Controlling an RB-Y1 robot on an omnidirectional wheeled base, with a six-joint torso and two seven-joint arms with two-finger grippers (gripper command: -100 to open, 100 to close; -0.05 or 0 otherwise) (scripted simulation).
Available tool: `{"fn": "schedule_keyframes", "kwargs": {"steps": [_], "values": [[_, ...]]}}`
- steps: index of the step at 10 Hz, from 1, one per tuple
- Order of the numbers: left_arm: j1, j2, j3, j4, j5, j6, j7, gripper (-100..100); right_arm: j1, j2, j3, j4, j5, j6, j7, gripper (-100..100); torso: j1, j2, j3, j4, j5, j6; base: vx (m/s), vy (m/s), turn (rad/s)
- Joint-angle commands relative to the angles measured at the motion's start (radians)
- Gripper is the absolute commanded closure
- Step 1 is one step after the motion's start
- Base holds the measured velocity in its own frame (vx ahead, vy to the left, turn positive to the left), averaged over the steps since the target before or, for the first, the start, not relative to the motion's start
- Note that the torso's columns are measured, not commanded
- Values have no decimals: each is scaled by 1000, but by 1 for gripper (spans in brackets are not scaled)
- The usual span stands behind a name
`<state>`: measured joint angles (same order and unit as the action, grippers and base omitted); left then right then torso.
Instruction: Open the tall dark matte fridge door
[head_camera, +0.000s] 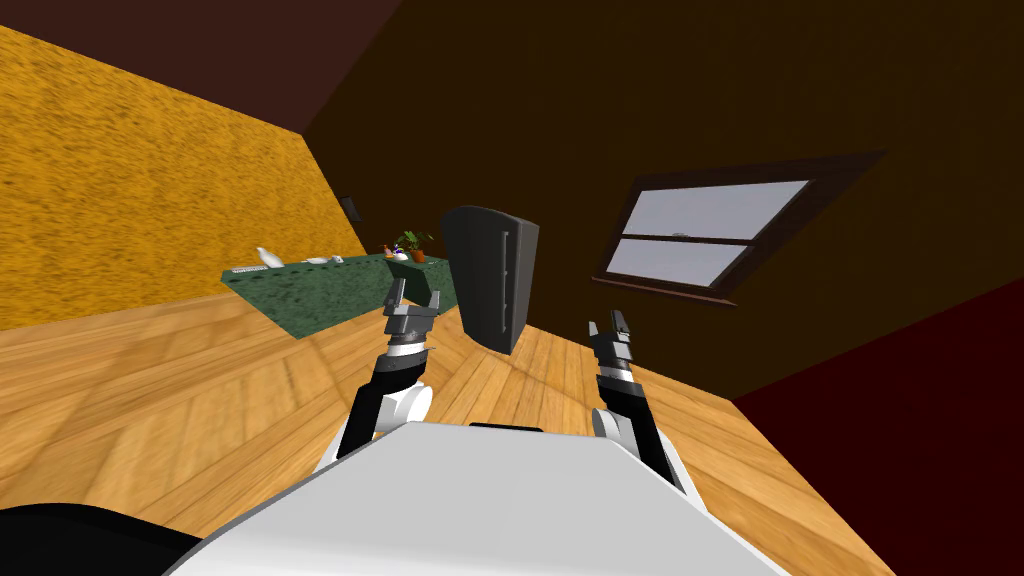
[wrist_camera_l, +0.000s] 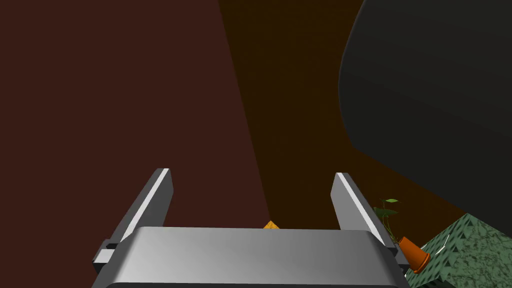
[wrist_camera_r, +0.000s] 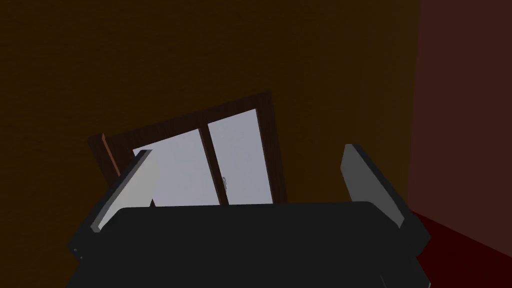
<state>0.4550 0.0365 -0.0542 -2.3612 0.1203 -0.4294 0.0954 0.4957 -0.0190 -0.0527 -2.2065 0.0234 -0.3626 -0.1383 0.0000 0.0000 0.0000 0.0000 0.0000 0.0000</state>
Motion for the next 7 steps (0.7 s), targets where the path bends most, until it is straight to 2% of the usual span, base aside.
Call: {"fn": "schedule_keyframes", "kwargs": {"steps": [1, 7], "values": [[0, 0, 0, 0, 0, 0, 0, 0, 0, 0, 0, 0, 0, 0, 0, 0, 0, 40, -82, 41, 0, 0, 0, 0, 0], [0, 0, 0, 0, 0, 0, 0, 0, 0, 0, 0, 0, 0, 0, 0, 0, 0, 470, -939, 470, 0, 0, 0, 0, 0]]}}
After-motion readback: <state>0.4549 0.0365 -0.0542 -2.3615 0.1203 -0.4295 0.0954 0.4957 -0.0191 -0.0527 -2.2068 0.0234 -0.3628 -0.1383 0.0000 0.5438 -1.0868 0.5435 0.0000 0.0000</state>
